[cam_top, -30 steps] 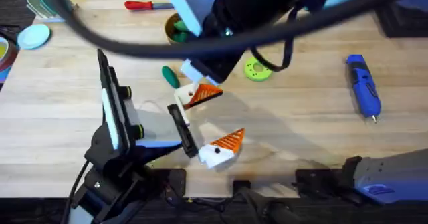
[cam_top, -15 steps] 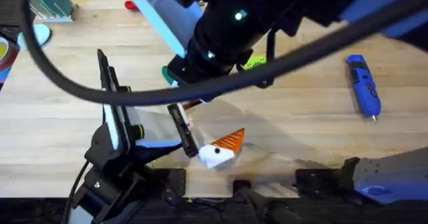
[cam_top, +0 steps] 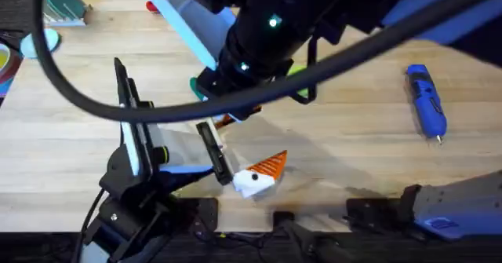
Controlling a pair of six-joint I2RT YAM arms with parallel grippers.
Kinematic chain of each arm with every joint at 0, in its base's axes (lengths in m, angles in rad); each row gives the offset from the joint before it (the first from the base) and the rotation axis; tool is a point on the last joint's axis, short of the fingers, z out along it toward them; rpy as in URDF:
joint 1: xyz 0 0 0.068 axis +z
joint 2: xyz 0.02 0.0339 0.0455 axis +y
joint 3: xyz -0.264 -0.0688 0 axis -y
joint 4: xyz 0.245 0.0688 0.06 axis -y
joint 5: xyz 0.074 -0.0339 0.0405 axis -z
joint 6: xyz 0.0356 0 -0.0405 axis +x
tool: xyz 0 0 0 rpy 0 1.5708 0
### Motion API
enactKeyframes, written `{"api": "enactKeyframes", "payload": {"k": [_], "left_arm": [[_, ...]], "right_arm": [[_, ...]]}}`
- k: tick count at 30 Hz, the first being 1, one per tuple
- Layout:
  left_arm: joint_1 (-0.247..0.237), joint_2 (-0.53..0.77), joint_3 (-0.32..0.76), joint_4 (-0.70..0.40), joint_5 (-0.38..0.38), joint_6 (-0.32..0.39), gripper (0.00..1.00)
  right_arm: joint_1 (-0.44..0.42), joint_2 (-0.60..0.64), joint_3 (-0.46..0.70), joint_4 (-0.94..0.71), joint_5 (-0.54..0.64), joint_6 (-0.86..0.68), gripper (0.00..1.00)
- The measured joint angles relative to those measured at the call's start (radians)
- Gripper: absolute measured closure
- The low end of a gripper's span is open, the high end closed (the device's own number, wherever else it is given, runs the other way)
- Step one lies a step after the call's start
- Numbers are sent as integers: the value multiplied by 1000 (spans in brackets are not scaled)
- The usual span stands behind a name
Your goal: Pick up the gripper from the table and insert it into the empty holder that is missing its gripper. Then pick up a screw, insert it into the mounting hole, and use the screwdriver to tighten it. Finally, clean up the table by picking up the vegetable and placing it into the bucket.
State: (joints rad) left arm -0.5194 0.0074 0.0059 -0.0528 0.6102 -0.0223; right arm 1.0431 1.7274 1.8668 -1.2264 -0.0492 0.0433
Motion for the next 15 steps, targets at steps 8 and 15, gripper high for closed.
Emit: {"api": "enactKeyframes", "payload": {"k": [8,15], "left_arm": [[-1,5,0,-2,8,-8,8],[-2,5,0,0,7,-1,8]], "right_arm": [[-1,40,1,23,22,-15,996],[-1,47,1,6,42,-21,996]]}}
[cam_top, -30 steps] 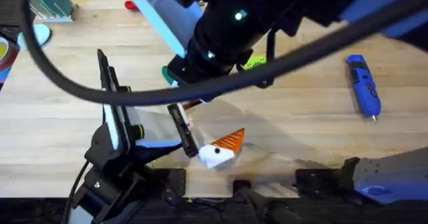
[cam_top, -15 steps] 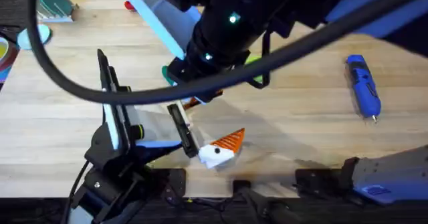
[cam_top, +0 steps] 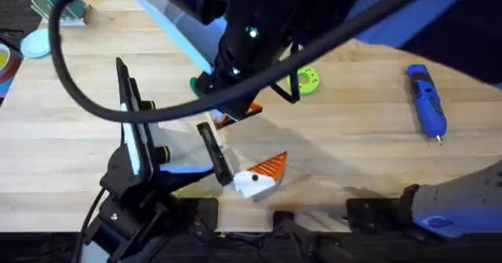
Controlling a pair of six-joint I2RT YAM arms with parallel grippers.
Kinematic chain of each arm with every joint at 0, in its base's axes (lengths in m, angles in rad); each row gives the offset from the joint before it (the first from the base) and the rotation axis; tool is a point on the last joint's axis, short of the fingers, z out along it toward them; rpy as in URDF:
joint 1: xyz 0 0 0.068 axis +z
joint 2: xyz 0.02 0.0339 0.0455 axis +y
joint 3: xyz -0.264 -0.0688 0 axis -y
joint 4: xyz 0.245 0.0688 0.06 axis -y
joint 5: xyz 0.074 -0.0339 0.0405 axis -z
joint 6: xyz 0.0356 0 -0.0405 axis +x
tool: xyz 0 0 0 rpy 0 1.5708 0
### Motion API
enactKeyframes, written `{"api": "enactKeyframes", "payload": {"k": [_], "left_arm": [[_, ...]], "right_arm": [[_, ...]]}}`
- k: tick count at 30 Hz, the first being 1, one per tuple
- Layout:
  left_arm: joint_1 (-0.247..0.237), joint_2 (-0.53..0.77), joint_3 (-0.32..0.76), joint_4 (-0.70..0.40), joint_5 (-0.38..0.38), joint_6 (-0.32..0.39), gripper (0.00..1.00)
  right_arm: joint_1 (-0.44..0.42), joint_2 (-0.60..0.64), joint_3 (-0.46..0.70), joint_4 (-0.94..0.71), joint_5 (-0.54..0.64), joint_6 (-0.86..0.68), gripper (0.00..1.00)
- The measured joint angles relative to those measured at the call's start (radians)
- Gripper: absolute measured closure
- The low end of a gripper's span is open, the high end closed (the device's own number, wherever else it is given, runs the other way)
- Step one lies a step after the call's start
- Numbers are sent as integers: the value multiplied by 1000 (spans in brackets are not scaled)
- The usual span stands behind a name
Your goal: Pick up the gripper from the table and insert it into the empty holder that is missing its gripper. Then pick up a screw, insert it into the mounting hole, and use the screwdriver to tighten it. Finally, clean up the table by picking up the vegetable and placing it into the bucket.
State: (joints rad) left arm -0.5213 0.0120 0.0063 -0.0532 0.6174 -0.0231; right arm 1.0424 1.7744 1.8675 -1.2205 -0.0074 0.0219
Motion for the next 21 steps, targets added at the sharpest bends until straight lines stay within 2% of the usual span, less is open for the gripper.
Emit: {"api": "enactKeyframes", "payload": {"k": [21], "left_arm": [[0,0,0,0,0,0,8]], "right_arm": [[-7,-17,0,93,3,0,996]]}}
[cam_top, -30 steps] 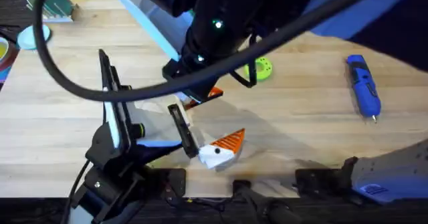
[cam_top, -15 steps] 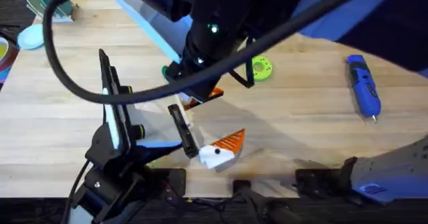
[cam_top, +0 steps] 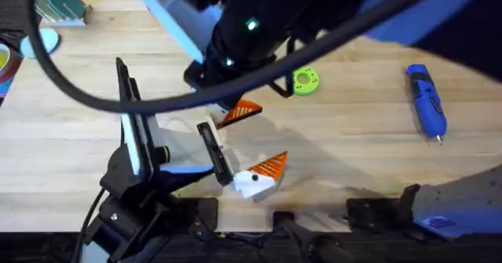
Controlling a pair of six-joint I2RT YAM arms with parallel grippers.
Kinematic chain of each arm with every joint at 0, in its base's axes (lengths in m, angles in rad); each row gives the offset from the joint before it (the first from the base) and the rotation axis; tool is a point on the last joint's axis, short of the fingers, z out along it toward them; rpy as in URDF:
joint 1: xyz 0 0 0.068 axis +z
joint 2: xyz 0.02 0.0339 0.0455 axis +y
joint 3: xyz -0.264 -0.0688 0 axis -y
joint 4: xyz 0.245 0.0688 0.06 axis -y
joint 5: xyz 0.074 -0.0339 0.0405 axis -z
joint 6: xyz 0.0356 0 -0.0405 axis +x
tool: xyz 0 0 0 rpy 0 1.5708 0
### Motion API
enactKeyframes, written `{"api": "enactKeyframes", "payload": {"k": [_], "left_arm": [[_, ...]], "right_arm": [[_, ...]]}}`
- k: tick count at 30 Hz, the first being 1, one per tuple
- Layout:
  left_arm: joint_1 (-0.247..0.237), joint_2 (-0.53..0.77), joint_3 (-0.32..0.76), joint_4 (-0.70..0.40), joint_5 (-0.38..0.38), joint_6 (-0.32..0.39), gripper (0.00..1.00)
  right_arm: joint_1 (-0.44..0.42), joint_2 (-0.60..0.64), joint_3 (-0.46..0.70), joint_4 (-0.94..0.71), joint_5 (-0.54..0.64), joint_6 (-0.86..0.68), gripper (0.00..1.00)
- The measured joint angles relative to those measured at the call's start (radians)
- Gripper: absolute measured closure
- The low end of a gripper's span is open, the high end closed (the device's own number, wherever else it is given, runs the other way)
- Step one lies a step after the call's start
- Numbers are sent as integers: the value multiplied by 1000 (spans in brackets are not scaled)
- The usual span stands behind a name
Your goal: Pick up the gripper from the table and insert it into the empty holder that is missing its gripper. Then pick up a screw, insert it into the mounting hole, and use the screwdriver to tighten it. Finally, clean up the table by picking up the vegetable and placing it into the bucket.
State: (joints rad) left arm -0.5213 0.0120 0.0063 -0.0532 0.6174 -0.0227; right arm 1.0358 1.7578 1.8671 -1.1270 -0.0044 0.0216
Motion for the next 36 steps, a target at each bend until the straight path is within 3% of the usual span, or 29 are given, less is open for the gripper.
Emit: {"api": "enactKeyframes", "payload": {"k": [14,21,29,33,36], "left_arm": [[0,0,0,0,0,0,8],[0,0,0,0,0,0,8],[0,0,0,0,0,1,8],[0,0,0,0,0,0,8],[0,0,0,0,0,1,8]], "right_arm": [[-172,-236,-39,9,-10,4,996],[-239,-408,-260,135,-12,15,996],[-247,-606,-584,479,-21,93,996],[-247,-633,-696,669,-95,110,996],[-247,-623,-725,723,-183,105,996]]}}
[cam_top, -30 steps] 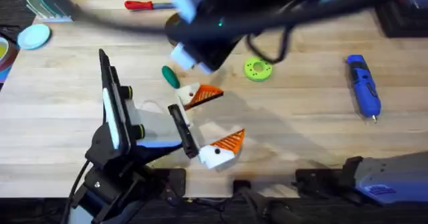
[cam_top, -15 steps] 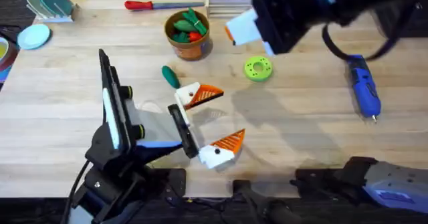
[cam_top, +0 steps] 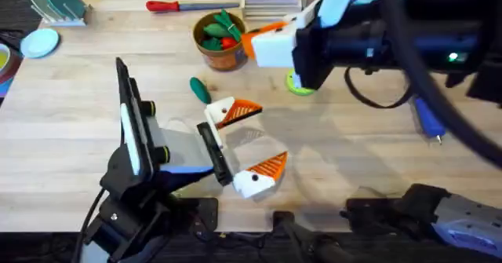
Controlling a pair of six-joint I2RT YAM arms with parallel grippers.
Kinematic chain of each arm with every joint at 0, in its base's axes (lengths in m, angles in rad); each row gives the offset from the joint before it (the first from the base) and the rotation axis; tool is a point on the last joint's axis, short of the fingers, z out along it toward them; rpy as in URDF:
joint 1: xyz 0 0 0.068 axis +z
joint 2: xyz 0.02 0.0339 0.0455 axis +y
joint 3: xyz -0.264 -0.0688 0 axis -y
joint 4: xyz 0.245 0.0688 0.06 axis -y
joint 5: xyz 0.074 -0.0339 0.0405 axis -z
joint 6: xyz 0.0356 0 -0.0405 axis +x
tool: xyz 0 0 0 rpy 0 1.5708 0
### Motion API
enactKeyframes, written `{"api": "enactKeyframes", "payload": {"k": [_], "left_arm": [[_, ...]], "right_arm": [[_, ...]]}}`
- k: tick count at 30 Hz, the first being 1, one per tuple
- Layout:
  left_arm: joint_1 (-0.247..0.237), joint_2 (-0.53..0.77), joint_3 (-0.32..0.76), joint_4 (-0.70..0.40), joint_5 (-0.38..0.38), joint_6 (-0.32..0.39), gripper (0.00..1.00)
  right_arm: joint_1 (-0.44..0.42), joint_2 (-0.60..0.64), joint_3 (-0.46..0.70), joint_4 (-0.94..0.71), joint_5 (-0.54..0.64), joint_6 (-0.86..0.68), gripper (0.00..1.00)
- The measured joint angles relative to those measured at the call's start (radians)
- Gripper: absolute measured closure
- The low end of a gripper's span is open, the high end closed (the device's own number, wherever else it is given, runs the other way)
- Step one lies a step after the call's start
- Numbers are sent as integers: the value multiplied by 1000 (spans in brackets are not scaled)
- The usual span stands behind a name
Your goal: Pick up the gripper from the table and insert it into the empty holder that is missing its gripper. Then pick up a screw, insert it into the mounting hole, and use the screwdriver to tighten it. Finally, clean up the table by picking up the vegetable and placing it into the bucket.
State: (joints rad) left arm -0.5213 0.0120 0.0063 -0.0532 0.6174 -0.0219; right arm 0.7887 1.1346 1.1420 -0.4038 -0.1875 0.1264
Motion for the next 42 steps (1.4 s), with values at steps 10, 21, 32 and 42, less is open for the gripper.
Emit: {"api": "enactKeyframes", "payload": {"k": [10,21,32,42], "left_arm": [[0,0,0,0,0,0,8],[0,0,0,0,0,0,8],[0,0,0,0,0,0,8],[0,0,0,0,0,0,8]], "right_arm": [[10,19,-8,7,-147,-22,996],[122,125,-9,3,-144,-140,996],[158,149,-16,5,-14,-184,996],[186,157,-16,-26,37,-195,996]]}}
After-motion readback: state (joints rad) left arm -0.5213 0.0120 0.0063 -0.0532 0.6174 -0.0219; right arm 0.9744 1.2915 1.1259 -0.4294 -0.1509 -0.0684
